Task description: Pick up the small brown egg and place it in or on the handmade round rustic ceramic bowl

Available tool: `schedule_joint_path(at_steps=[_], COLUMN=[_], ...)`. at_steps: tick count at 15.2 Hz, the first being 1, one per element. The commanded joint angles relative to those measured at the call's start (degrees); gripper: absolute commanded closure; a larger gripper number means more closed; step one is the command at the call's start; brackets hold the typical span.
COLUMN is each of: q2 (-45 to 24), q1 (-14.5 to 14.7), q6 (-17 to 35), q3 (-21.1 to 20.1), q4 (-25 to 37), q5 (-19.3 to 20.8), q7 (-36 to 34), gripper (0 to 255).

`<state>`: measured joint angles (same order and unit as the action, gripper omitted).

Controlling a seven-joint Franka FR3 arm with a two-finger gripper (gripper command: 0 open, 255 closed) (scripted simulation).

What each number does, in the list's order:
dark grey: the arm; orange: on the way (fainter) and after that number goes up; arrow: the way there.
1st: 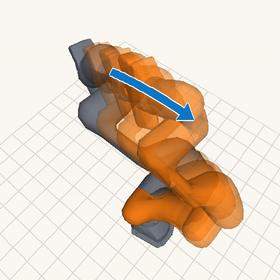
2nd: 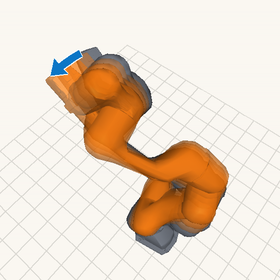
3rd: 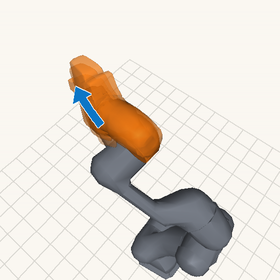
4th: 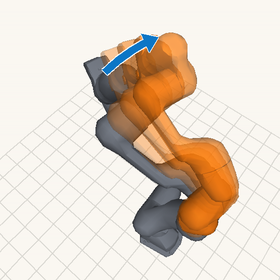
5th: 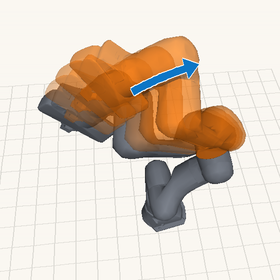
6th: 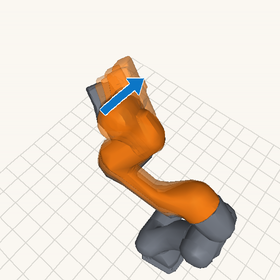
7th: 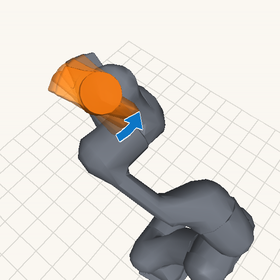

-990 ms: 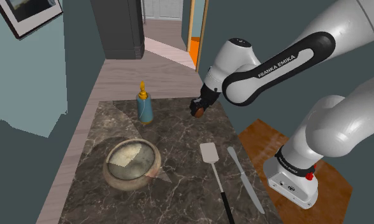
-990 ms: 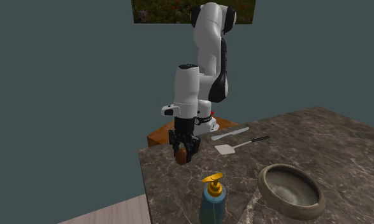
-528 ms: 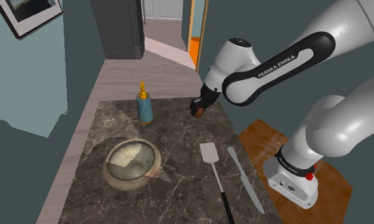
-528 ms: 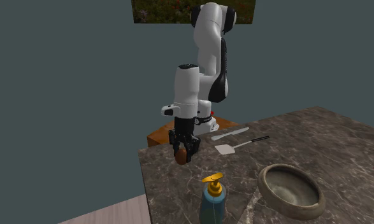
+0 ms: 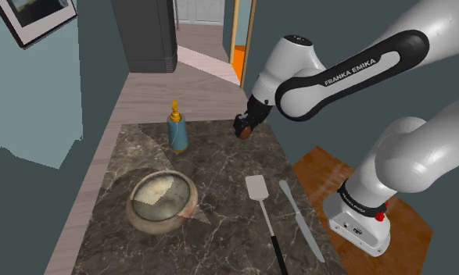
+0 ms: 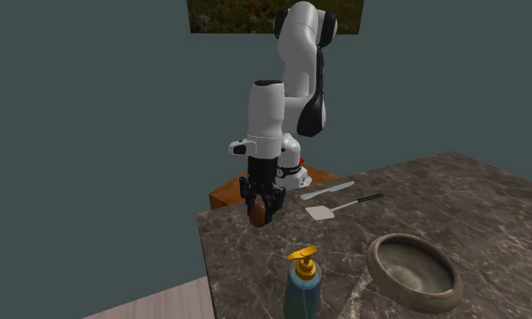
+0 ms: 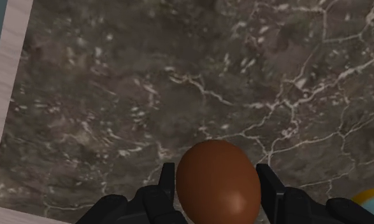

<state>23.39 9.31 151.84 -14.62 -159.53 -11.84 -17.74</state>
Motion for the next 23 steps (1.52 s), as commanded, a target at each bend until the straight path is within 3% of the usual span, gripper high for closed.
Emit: schedule_joint_path(at_steps=[1, 23], q2=[1.36, 11.38], q1=[0.00, -0.58], q6=[-1.87, -22.63], q3=[0.29, 2.39], q4=[0.48, 11.26], q5=[0.05, 1.80], q7=[0.11, -0.59], gripper=[255, 255])
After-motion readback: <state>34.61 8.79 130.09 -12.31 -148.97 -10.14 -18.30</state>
